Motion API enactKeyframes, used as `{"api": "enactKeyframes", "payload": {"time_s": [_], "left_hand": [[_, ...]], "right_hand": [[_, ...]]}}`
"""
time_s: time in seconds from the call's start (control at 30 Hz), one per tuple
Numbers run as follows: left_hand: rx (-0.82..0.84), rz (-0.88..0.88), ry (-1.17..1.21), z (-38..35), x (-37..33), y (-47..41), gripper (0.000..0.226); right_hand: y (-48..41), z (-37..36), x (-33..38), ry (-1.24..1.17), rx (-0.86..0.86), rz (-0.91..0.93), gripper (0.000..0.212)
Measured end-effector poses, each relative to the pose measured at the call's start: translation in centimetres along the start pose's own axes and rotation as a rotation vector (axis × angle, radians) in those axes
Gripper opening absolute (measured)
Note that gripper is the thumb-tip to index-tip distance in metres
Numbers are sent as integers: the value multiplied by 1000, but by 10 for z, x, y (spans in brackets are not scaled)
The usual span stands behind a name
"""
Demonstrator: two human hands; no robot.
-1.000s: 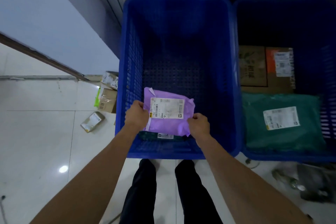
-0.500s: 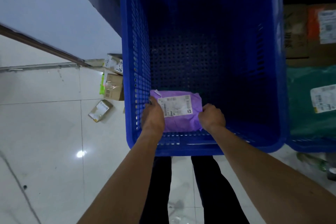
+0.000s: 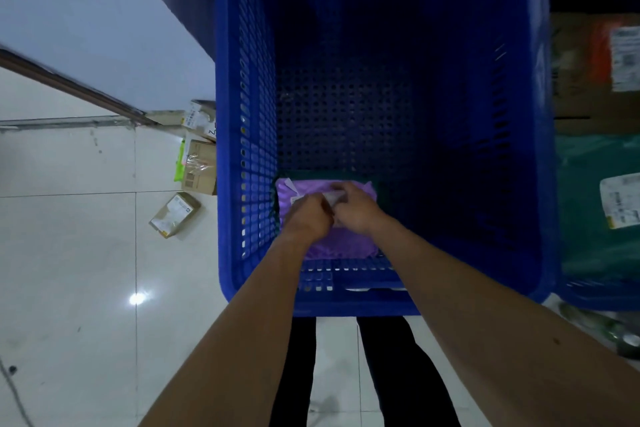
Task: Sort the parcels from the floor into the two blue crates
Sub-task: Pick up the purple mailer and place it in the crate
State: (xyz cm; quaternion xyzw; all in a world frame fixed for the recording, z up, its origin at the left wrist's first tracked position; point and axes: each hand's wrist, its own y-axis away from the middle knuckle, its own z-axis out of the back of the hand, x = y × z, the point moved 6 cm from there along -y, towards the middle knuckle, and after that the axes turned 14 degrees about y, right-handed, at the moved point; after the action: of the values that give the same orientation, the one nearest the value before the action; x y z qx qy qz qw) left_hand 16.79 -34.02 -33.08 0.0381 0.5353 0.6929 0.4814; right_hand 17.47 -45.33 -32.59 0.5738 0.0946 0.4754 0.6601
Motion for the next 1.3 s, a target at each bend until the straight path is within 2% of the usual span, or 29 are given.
{"api": "enactKeyframes", "payload": {"time_s": [0.07, 0.17, 0.23, 0.37, 0.4, 0.43, 0.5, 0.57, 0.63, 0.7, 0.77, 0.87, 1.07, 1.17, 1.3], "left_hand": [[-51, 88, 18, 7, 17, -3, 31], [-146, 237, 41, 18, 40, 4, 45], [-183, 257, 42, 19, 45, 9, 46], [-112, 339, 53, 10, 46, 23, 62], [-90, 358, 60, 9, 47, 28, 66], [-63, 361, 52, 8, 45, 34, 70], [-21, 356, 25, 8, 38, 47, 68], [-12, 344, 18, 11, 27, 63, 55], [20, 326, 11, 11, 14, 83, 56], [75, 299, -16, 12, -1, 105, 66], [126, 262, -23, 13, -19, 128, 74], [117, 195, 13, 23, -48, 160, 78], [79, 131, 109, 40, -87, 215, 76], [32, 74, 131, 55, -102, 236, 63], [-79, 71, 148, 81, -101, 266, 50]], "right_hand": [[-9, 7, -12, -145, -36, -84, 60], [-6, 17, -30, -258, -43, -161, 69], [2, 18, -32, -271, -37, -169, 58], [19, 17, -31, -363, -113, -200, 33], [19, 14, -35, -363, -109, -200, 38], [20, 11, -38, -345, -96, -192, 55], [5, 2, -62, -294, -78, -157, 90], [-7, -8, -84, -264, -69, -134, 97], [6, -9, -85, -275, -52, -128, 99], [55, 1, -62, -258, -21, -106, 95], [123, 19, -26, -201, -4, -94, 81], [176, 29, -11, -159, 15, -64, 62], [236, 41, -2, -105, -23, 3, 70], [257, 44, 2, -49, -26, 26, 65], [269, 36, 14, 49, 20, 59, 70]]}}
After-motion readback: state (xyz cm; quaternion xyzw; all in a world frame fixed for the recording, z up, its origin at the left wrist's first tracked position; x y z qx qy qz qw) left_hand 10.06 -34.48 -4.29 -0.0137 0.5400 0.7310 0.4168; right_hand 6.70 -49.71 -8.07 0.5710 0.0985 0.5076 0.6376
